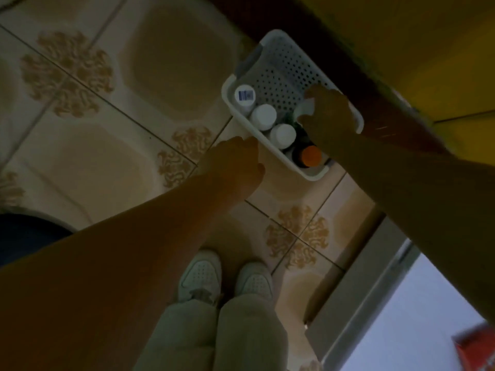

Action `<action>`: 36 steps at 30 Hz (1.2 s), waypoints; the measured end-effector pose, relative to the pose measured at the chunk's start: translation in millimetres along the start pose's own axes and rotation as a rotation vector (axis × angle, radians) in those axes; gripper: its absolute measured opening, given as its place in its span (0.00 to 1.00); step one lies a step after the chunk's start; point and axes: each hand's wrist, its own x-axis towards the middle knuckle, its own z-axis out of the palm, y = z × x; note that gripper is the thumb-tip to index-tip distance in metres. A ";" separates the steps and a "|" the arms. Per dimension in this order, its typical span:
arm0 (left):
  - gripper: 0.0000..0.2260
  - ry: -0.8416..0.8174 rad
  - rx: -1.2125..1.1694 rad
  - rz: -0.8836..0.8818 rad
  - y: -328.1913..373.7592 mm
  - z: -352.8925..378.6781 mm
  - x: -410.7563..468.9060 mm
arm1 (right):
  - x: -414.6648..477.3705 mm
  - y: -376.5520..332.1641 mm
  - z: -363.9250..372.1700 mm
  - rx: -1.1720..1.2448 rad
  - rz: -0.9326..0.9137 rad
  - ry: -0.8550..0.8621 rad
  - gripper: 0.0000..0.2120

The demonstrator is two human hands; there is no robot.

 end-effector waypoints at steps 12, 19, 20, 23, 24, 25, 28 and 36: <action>0.21 0.031 0.017 -0.021 16.0 -45.8 -38.2 | -47.9 -19.2 -55.7 -0.108 -0.129 0.004 0.19; 0.20 0.208 -0.041 -0.035 53.3 -169.9 -162.7 | -138.1 -96.3 -245.2 -0.176 -0.361 0.094 0.16; 0.20 0.225 -0.011 -0.036 58.8 -191.2 -186.6 | -154.3 -110.2 -277.9 -0.191 -0.395 0.098 0.17; 0.20 0.320 0.075 -0.046 77.7 -263.8 -266.0 | -205.6 -151.7 -379.4 -0.138 -0.472 0.173 0.16; 0.20 0.363 0.079 -0.054 83.1 -289.3 -293.3 | -224.1 -166.6 -411.7 -0.119 -0.495 0.219 0.15; 0.19 0.418 0.081 -0.056 88.7 -316.4 -321.0 | -243.5 -181.7 -444.6 -0.107 -0.518 0.275 0.14; 0.14 0.573 0.096 -0.047 101.6 -396.2 -398.5 | -304.0 -222.3 -541.9 -0.081 -0.575 0.418 0.15; 0.21 0.816 0.189 -0.001 171.5 -528.7 -575.5 | -476.3 -235.1 -747.5 -0.092 -0.619 0.812 0.17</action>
